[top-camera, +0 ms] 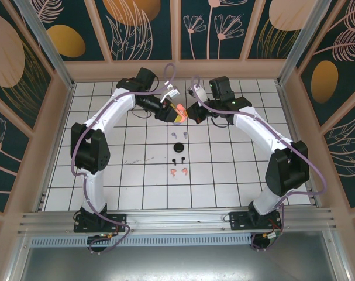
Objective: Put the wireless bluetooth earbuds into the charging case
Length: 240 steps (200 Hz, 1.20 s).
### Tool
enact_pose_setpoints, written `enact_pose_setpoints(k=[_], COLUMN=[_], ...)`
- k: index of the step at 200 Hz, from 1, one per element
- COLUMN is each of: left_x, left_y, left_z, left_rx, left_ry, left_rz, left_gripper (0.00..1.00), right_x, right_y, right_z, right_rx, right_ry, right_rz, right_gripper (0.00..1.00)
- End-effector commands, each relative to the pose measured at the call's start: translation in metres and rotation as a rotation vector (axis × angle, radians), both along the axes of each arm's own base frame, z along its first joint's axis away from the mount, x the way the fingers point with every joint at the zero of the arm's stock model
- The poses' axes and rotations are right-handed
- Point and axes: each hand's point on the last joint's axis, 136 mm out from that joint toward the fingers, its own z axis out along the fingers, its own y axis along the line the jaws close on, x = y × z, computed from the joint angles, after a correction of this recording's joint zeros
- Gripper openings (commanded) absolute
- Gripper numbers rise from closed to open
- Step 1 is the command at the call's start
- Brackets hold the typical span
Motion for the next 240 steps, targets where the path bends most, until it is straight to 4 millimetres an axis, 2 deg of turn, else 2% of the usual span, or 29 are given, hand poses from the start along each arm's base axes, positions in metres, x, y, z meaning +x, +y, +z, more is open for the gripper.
enact_pose_setpoints(k=[1,47,68,83,86,117,127,144,163,177,180,192,204,227,230,240], left_x=[0.002,0.003,0.002,0.003,0.003,0.007,0.007,0.009,0.012,0.014,0.012,0.013,0.014,0.019,0.017,0.015], left_y=[-0.001,-0.002,-0.002,-0.002,-0.002,-0.002,0.0,0.003,0.008,0.013,0.016,0.023,0.032,0.057,0.06,0.071], left_z=[0.01,0.011,0.012,0.011,0.011,0.012,0.013,0.015,0.02,0.025,0.033,0.039,0.049,0.071,0.067,0.073], left_rx=[-0.036,-0.041,-0.048,-0.05,-0.051,-0.061,-0.069,-0.083,-0.106,-0.136,-0.152,-0.186,-0.224,-0.286,-0.286,-0.322], left_ry=[-0.016,-0.016,-0.013,-0.015,-0.016,-0.056,-0.073,-0.11,-0.163,-0.218,-0.244,-0.3,-0.378,-0.532,-0.538,-0.594], left_rz=[-0.021,-0.022,-0.025,-0.023,-0.022,0.023,0.047,0.099,0.176,0.25,0.266,0.348,0.429,0.615,0.631,0.692], left_gripper=[0.34,0.26,0.15,0.0,0.0,0.0,0.0,0.0,0.0,0.0,0.0,0.0,0.0,0.0,0.0,0.0], right_x=[0.003,0.003,0.004,0.008,0.009,0.013,0.01,-0.001,-0.016,-0.026,-0.028,-0.037,-0.043,-0.061,-0.065,-0.073], right_y=[0.001,0.002,0.002,0.001,0.001,-0.011,-0.017,-0.027,-0.038,-0.044,-0.046,-0.048,-0.052,-0.049,-0.046,-0.042], right_z=[0.006,0.008,0.01,0.014,0.017,0.043,0.054,0.069,0.075,0.072,0.07,0.061,0.044,0.012,0.007,-0.007], right_rx=[-0.004,0.001,0.007,0.016,0.021,0.095,0.123,0.16,0.179,0.198,0.199,0.192,0.157,0.069,0.06,0.034], right_ry=[-0.028,-0.029,-0.032,-0.039,-0.044,-0.047,-0.045,-0.044,-0.021,0.023,0.033,0.081,0.125,0.183,0.193,0.22], right_rz=[0.011,0.012,0.008,-0.01,-0.014,-0.055,-0.06,-0.078,-0.13,-0.173,-0.189,-0.237,-0.31,-0.393,-0.398,-0.426], right_gripper=[0.0,0.0,0.0,0.0,0.0,0.35,0.44,0.5,0.56,0.57,0.57,0.57,0.57,0.57,0.57,0.57])
